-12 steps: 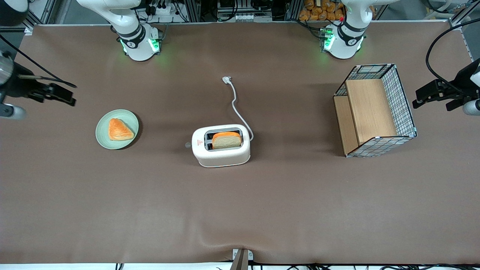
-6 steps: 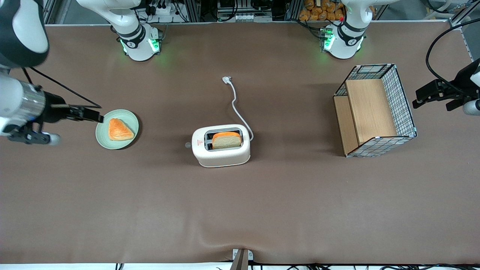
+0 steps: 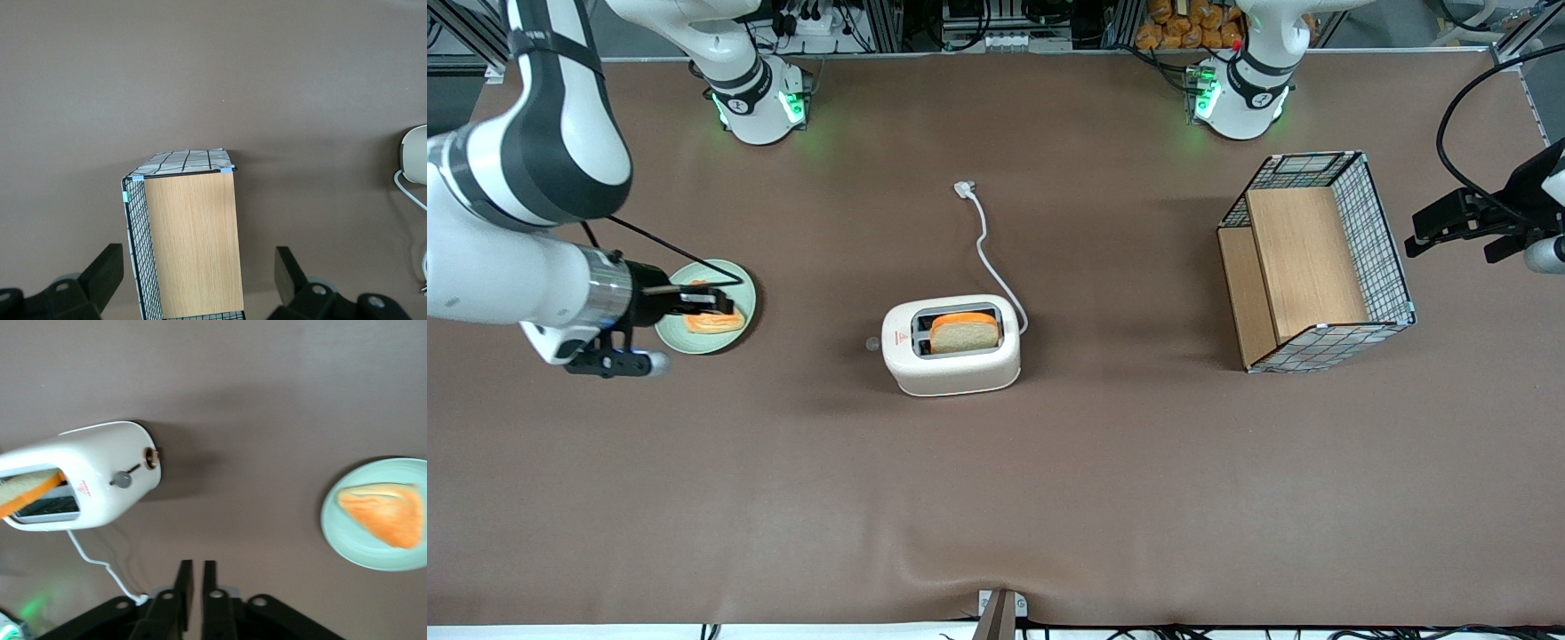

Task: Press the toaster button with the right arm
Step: 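Move the right gripper in past the green plate toward the toaster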

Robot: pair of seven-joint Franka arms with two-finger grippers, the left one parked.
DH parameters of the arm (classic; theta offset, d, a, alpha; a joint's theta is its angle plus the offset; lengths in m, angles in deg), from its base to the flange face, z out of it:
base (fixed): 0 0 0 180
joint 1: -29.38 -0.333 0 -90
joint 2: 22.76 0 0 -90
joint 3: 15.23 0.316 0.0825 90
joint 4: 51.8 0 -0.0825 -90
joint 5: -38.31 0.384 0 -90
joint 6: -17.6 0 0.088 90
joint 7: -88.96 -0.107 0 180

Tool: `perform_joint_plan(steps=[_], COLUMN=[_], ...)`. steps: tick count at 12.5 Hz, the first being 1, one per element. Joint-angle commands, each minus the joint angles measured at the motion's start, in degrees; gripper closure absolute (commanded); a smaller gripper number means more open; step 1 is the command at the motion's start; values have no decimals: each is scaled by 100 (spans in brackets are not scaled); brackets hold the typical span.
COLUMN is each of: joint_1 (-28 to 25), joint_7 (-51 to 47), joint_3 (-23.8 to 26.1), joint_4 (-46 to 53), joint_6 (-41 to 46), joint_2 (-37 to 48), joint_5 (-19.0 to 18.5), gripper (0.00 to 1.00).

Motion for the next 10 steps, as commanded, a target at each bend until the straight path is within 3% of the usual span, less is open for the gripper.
perform_joint_plan(steps=[1,2,5,10], joint_1=[-241,-295,-400,-822], joint_7=[375,568,798,799], joint_3=[-4,4,-4,-4], joint_4=[-430,-440,-475,-545], joint_6=[-590,-670,-1030,-1794], joint_2=[-46,-246,-607,-1021], joint_5=[239,274,1029,1618], gripper=[100,100,100,100])
